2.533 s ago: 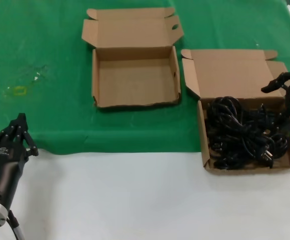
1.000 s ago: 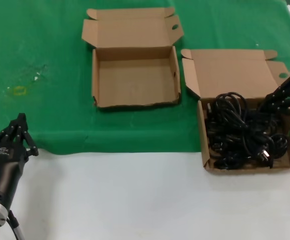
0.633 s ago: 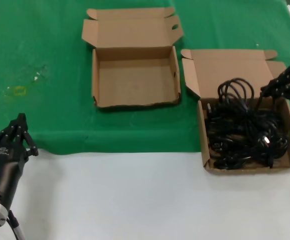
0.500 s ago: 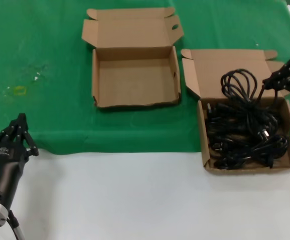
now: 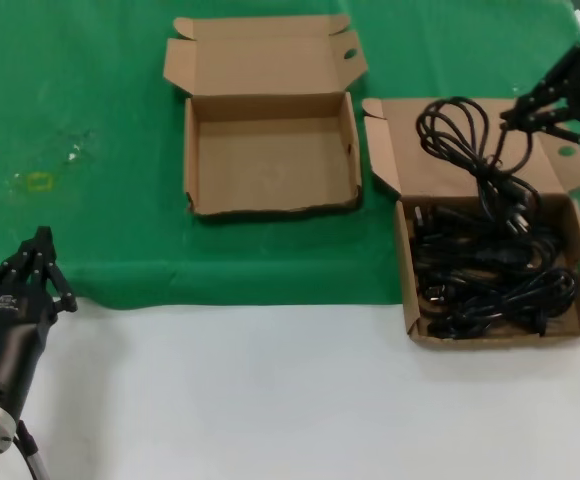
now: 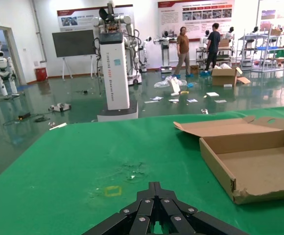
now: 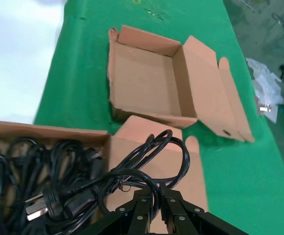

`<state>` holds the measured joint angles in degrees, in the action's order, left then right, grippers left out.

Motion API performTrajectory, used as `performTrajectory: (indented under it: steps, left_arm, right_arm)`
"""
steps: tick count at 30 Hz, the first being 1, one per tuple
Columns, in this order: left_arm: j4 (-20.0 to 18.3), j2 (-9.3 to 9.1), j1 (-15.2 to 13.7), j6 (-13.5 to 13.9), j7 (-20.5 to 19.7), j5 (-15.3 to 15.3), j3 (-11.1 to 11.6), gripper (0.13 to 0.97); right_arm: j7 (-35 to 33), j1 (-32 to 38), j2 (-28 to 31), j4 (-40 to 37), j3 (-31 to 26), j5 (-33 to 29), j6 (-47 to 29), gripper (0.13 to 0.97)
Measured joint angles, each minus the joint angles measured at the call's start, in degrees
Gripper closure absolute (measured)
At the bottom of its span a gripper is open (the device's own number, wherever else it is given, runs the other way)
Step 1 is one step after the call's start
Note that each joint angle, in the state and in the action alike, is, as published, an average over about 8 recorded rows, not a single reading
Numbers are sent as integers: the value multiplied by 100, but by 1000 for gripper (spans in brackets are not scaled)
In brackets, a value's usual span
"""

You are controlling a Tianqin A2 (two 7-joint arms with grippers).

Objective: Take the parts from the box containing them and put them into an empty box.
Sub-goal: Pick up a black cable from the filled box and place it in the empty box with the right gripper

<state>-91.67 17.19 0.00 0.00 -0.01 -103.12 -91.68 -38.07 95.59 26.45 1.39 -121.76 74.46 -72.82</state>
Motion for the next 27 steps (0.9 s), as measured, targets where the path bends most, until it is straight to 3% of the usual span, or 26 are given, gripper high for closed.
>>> performTrajectory:
  steps: [14, 27]
  left_arm:
    - [0, 0, 0, 0, 0, 0, 0, 953]
    - [0, 0, 0, 0, 0, 0, 0, 953]
  right_arm:
    - [-918, -136, -674, -71, 75, 34, 962, 922]
    - [-1333, -99, -1250, -79, 210, 146, 1142, 922]
